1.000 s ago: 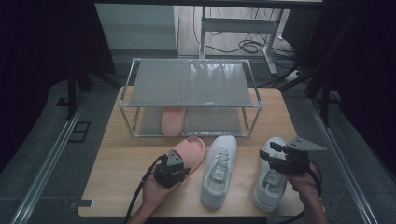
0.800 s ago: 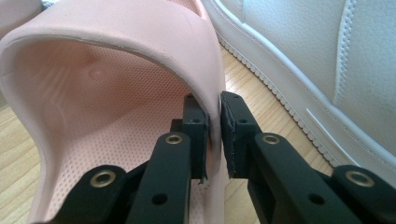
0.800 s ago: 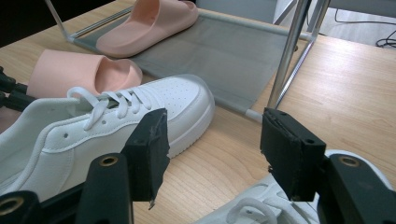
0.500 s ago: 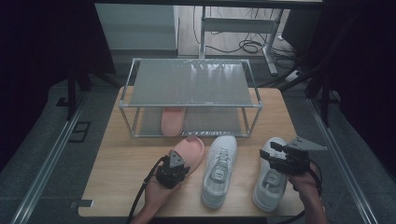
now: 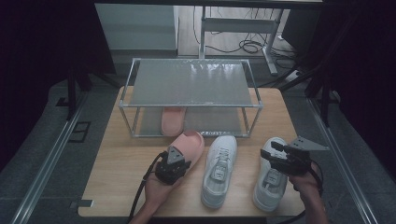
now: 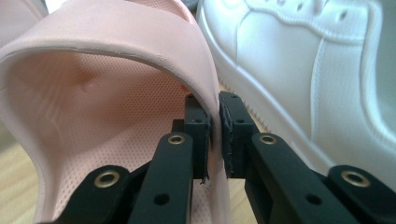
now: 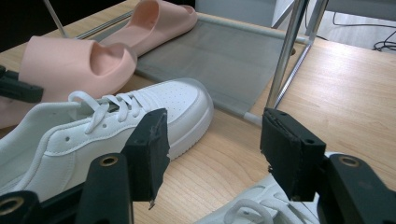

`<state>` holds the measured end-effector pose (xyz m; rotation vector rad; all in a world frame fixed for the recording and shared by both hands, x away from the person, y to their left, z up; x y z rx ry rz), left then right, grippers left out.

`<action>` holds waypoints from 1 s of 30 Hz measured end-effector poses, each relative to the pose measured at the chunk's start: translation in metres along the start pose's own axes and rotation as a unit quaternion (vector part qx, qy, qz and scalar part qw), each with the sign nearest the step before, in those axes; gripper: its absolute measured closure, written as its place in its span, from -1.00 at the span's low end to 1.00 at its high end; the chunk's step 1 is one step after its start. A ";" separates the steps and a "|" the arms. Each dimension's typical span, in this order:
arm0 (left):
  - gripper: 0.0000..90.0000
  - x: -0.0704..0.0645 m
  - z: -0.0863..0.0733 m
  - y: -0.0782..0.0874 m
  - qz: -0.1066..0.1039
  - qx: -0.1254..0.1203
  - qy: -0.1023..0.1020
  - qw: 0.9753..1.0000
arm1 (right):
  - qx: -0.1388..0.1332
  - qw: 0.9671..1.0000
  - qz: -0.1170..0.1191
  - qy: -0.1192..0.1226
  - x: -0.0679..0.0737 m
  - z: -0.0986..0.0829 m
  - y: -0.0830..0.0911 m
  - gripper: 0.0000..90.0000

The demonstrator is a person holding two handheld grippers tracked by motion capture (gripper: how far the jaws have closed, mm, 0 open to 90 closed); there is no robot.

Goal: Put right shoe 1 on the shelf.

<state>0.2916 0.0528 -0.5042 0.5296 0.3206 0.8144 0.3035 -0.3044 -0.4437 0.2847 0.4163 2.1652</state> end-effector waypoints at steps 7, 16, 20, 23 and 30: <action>0.84 0.003 0.021 -0.009 0.005 -0.012 0.006 1.000 | -0.004 1.000 -0.001 -0.002 -0.002 0.001 0.002 -0.06; 0.84 0.010 0.045 -0.030 0.015 -0.016 0.019 1.000 | -0.005 1.000 0.000 -0.001 -0.002 0.002 0.004 -0.06; 0.83 0.010 0.052 -0.042 0.018 -0.017 0.024 0.999 | -0.006 1.000 -0.001 -0.003 -0.002 0.001 0.003 -0.06; 0.83 0.008 0.058 -0.051 0.021 -0.021 0.025 0.999 | -0.005 1.000 0.000 -0.003 -0.002 0.001 0.003 -0.06; 0.83 0.010 0.075 -0.076 0.029 -0.015 0.028 0.999 | -0.005 1.000 0.001 -0.001 -0.001 0.001 0.002 -0.06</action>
Point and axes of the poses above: each handheld gripper's, and its own axes: y roughly backward along the jaws, z roughly out of its top, x roughly to its left, the point moved 3 cm from there along -y, roughly forward along the jaws, and after that the axes turned 6 degrees about -x, right-handed, at the moved point
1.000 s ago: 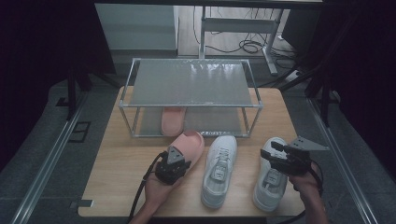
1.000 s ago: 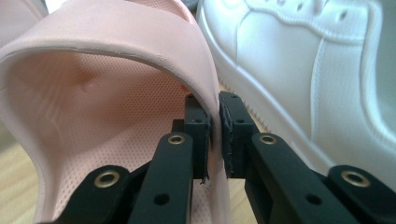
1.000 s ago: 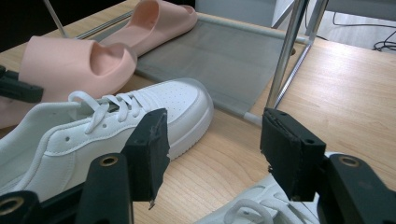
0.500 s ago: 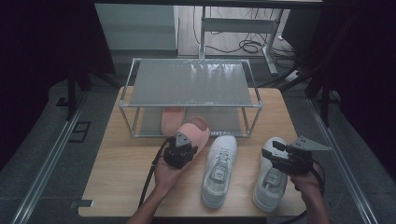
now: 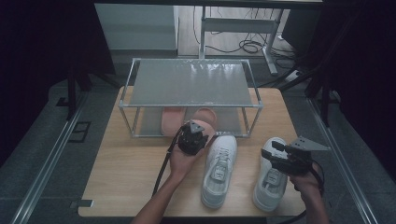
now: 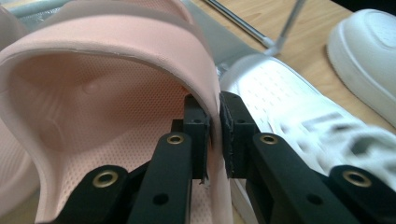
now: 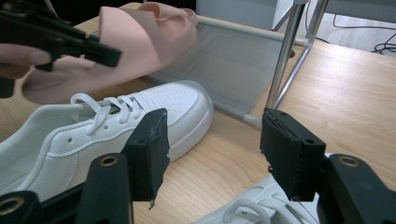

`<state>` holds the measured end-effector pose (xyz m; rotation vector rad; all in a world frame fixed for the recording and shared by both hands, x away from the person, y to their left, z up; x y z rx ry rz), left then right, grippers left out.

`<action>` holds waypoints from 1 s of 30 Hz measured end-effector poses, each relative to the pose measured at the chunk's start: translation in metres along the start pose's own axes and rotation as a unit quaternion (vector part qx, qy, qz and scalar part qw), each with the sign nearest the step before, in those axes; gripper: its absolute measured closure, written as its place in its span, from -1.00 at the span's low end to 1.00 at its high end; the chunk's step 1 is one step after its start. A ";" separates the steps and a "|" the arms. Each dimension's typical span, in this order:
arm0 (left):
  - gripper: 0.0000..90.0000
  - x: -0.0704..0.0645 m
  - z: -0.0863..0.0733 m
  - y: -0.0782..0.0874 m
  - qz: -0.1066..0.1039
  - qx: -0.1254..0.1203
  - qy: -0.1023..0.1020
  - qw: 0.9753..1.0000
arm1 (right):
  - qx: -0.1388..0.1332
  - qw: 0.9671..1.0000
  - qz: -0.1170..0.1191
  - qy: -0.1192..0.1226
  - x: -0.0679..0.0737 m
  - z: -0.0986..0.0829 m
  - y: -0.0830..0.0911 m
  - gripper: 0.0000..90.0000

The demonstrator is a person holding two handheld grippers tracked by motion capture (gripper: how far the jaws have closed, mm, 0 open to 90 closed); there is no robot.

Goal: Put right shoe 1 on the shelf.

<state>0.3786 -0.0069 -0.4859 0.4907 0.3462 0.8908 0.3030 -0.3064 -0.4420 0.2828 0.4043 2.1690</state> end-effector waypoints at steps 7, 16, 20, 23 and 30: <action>0.82 0.002 0.008 -0.022 0.009 -0.003 0.009 1.000 | 0.000 1.000 -0.001 -0.002 -0.001 0.000 0.000 -0.06; 0.82 0.009 0.012 -0.045 0.027 0.000 0.013 1.000 | 0.001 1.000 0.000 -0.003 -0.002 -0.001 0.001 -0.06; 0.81 0.014 0.012 -0.054 0.035 0.003 0.024 0.999 | 0.002 1.000 0.000 -0.004 -0.003 -0.002 -0.001 -0.06; 0.81 0.017 0.014 -0.060 0.043 0.005 0.024 0.999 | 0.002 1.000 0.001 -0.003 -0.002 -0.001 -0.001 -0.06; 0.80 0.024 0.015 -0.075 0.069 0.014 0.061 0.996 | 0.000 1.000 -0.002 -0.004 -0.004 -0.001 0.001 -0.06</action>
Point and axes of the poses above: each handheld gripper's, and its own axes: y roughly backward along the jaws, z roughly out of its top, x roughly to its left, the point moved 3 cm from there along -y, roughly forward along the jaws, and after that the axes turned 6 degrees about -x, right-handed, at the moved point
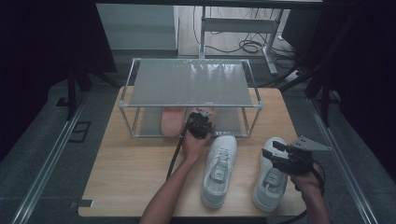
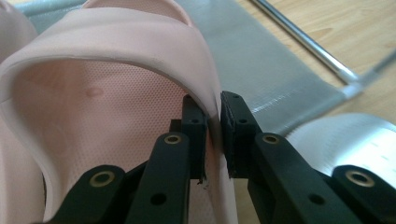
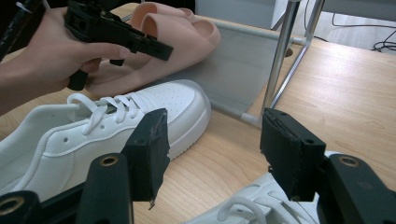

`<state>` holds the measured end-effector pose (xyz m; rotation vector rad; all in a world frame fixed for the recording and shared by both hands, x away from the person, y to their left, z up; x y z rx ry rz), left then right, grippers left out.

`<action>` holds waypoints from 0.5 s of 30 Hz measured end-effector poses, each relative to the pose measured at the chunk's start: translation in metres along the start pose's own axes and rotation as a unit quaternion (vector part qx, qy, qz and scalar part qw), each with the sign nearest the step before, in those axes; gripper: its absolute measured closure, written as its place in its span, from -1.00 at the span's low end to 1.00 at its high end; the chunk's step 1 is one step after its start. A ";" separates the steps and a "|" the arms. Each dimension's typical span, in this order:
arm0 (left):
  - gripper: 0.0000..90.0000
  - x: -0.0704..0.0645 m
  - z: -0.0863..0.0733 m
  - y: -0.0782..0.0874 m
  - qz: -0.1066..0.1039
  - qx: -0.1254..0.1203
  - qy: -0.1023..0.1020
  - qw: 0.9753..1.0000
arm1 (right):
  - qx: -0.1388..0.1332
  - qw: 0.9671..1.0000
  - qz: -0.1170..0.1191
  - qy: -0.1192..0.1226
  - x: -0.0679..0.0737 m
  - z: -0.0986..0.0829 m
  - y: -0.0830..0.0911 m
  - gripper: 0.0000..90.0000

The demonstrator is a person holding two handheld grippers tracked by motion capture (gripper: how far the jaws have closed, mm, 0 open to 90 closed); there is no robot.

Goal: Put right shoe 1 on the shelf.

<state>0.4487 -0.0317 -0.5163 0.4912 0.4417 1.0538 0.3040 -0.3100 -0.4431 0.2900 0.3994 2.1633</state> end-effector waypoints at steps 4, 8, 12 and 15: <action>0.79 0.002 -0.001 -0.009 0.007 -0.001 0.019 1.000 | -0.001 1.000 0.001 0.001 0.000 0.001 0.001 -0.06; 0.78 0.013 0.002 -0.012 0.032 -0.001 -0.030 0.999 | -0.002 1.000 -0.002 0.000 -0.002 0.000 0.002 -0.06; 0.69 0.009 0.001 -0.013 0.018 0.004 -0.013 1.000 | -0.002 1.000 -0.002 0.001 -0.001 0.000 0.002 -0.06; 0.49 0.013 0.002 -0.008 0.025 0.000 -0.038 0.999 | -0.001 1.000 -0.002 0.000 -0.001 0.000 0.002 -0.06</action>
Point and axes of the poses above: each handheld gripper's, and its own axes: y roughly backward along the jaws, z roughly out of its top, x roughly to its left, the point moved 3 cm from there along -y, roughly forward along the jaws, and after that the axes turned 6 degrees about -x, right-handed, at the moved point
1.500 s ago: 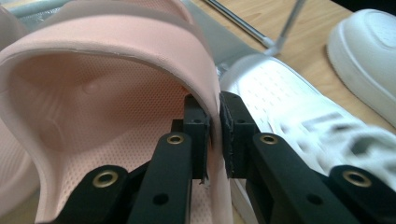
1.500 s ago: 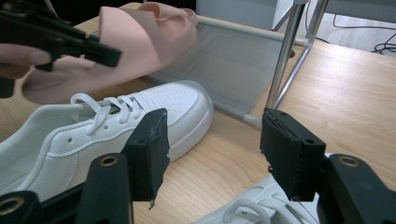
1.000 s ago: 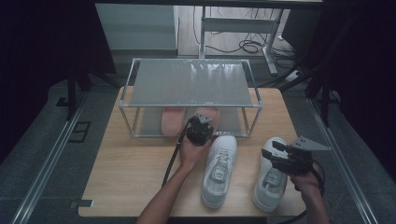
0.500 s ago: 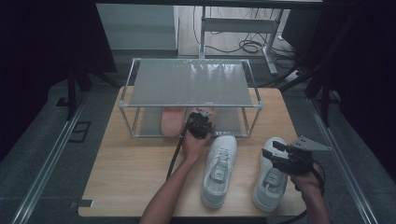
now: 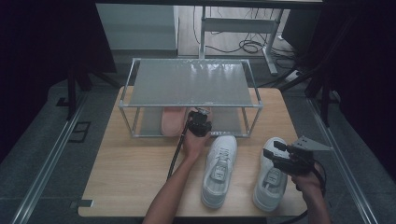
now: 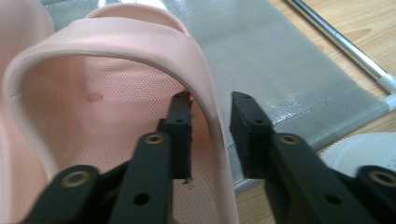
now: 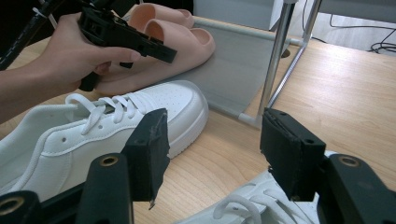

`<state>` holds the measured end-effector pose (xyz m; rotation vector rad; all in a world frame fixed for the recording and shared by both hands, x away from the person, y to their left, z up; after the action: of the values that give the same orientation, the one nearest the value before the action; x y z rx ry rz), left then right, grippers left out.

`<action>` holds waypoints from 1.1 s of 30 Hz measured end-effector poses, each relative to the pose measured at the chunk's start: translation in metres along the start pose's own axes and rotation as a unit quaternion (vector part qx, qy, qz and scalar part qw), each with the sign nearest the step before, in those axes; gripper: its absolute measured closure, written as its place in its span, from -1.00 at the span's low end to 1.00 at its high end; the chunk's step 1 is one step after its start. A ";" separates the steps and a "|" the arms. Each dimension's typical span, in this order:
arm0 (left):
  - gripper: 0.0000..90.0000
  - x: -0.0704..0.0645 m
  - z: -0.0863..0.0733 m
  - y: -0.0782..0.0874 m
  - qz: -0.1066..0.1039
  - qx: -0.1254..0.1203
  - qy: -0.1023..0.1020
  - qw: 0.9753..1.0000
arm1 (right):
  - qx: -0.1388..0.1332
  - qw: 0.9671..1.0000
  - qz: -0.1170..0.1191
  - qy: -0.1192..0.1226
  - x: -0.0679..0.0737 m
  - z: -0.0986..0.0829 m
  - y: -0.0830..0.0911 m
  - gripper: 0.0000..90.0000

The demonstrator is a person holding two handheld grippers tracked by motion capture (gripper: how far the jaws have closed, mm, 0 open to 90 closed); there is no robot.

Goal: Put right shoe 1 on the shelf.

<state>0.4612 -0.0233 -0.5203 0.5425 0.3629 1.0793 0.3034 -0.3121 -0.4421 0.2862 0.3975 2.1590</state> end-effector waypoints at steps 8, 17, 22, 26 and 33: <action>0.39 0.007 -0.011 0.023 -0.047 0.000 -0.038 0.998 | 0.003 1.000 0.001 0.002 0.002 0.000 -0.002 -0.06; 0.46 0.004 -0.026 0.052 -0.074 -0.009 0.014 0.997 | 0.002 1.000 0.001 0.004 0.003 0.000 -0.002 -0.06; 0.51 0.004 -0.029 0.067 -0.101 -0.018 0.008 0.995 | 0.003 1.000 0.002 0.005 0.005 0.000 -0.002 -0.06; 0.56 0.003 -0.032 0.077 -0.140 -0.019 -0.007 0.990 | 0.003 1.000 0.001 0.005 0.005 0.000 -0.002 -0.06; 0.77 0.008 -0.043 0.095 -0.146 -0.007 -0.040 0.989 | 0.006 1.000 0.003 0.005 0.005 -0.001 -0.004 -0.06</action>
<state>0.3728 0.0283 -0.5002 0.5014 0.3517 0.7755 0.3032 -0.3063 -0.4438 0.2842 0.4146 2.1650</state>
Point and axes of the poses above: each handheld gripper's, and its own axes: y roughly backward along the jaws, z roughly out of its top, x roughly to its left, the point moved 3 cm from there along -y, roughly forward along the jaws, and after that the axes turned 6 degrees about -x, right-handed, at the moved point
